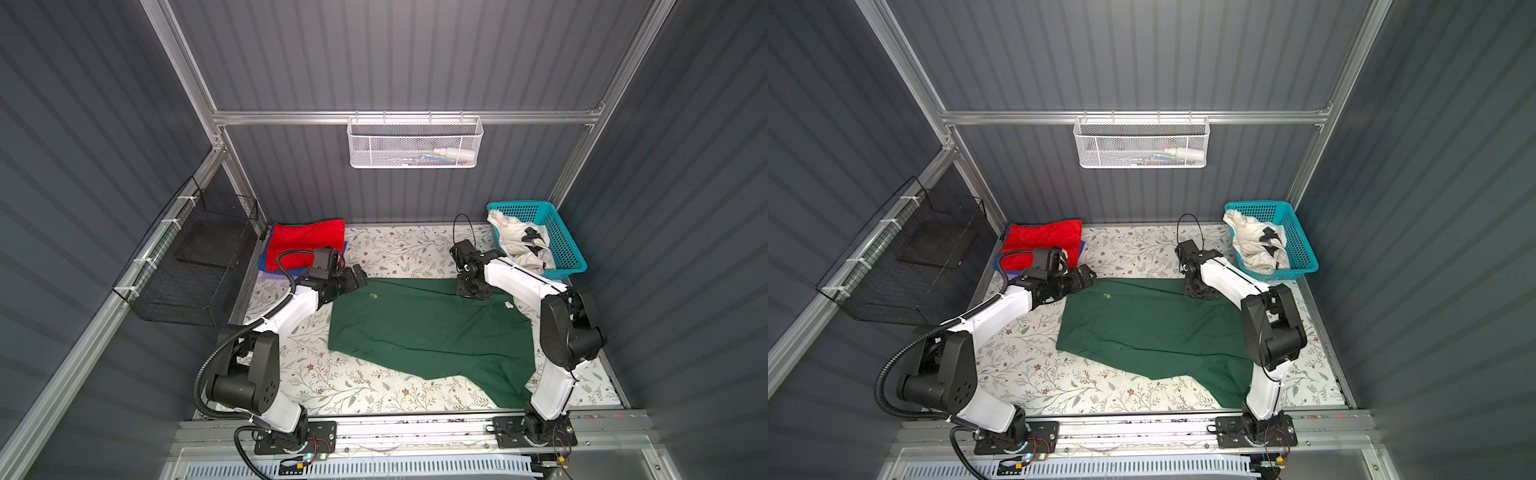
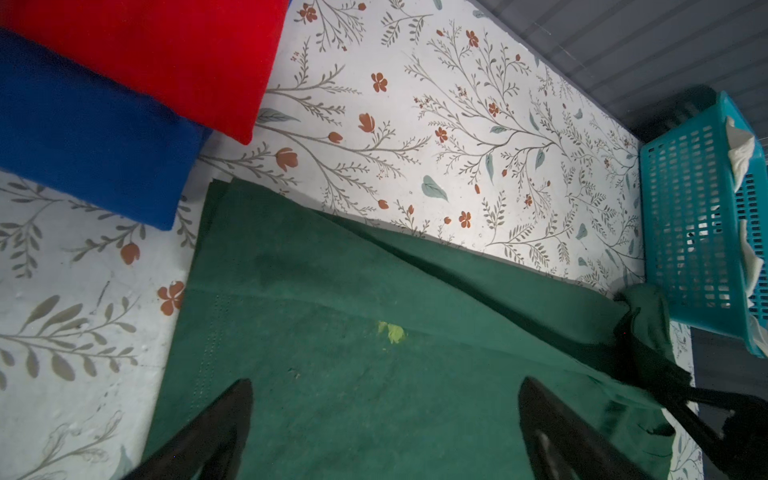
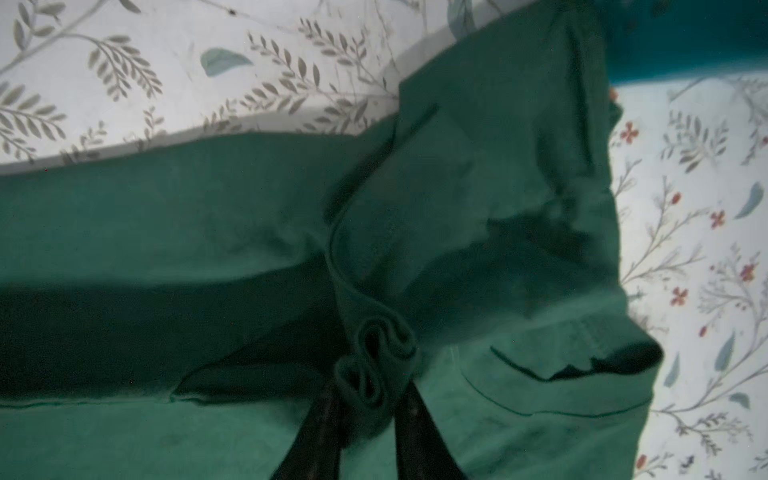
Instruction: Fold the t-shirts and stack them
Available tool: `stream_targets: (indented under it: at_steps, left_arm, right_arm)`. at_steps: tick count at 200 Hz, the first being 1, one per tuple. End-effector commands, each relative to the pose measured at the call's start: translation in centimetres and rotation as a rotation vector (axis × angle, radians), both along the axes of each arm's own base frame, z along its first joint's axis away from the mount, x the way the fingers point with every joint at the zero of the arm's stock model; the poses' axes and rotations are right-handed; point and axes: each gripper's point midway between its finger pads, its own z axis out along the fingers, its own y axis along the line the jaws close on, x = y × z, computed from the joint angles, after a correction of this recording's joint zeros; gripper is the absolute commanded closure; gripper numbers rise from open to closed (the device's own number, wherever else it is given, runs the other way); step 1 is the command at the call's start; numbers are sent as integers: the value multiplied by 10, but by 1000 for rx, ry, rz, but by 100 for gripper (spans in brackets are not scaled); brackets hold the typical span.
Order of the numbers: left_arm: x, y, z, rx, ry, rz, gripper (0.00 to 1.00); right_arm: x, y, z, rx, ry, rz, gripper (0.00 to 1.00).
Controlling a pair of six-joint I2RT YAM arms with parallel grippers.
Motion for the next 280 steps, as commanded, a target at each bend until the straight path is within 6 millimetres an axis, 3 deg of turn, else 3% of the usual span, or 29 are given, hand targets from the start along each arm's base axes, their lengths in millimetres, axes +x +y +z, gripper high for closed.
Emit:
stream_targets:
  at_steps: [1,46,62,74,94,114,140,164,221,263,280]
  left_arm:
    - [-2,-2,-9,13,13,-31,0]
    - [-3,-1,-17,16,19,-28,0]
    - [-1,-2,-17,12,16,-28,0]
    - [-1,-3,-16,6,12,-26,0]
    - [0,-4,-14,-2,6,-27,0]
    - [-1,-4,-10,-3,-10,-29,0]
    - [-3,-1,-6,2,-30,-22,0]
    - [-4,1,-4,6,-33,-16,0]
    - [-6,1,-3,0,-30,-10,0]
    - [-7,1,-3,12,-28,-21,0]
    - [-6,4,-5,31,-24,-20,0]
  right_arm:
    - [-26,6,-5,29,26,-55,72]
    - [-74,23,-8,90,73,-52,68]
    - [-85,20,-6,92,78,-65,67]
    - [-91,11,-3,70,64,-83,51]
    - [-94,0,7,39,26,-96,47]
    - [-83,-2,19,65,-21,-93,32]
    - [-64,-2,23,132,-35,-100,27]
    - [-34,-12,30,103,-69,-83,27]
    - [17,-26,12,-110,34,21,36]
    - [16,-34,-8,-171,83,40,46]
    - [15,-36,-12,-175,92,38,57]
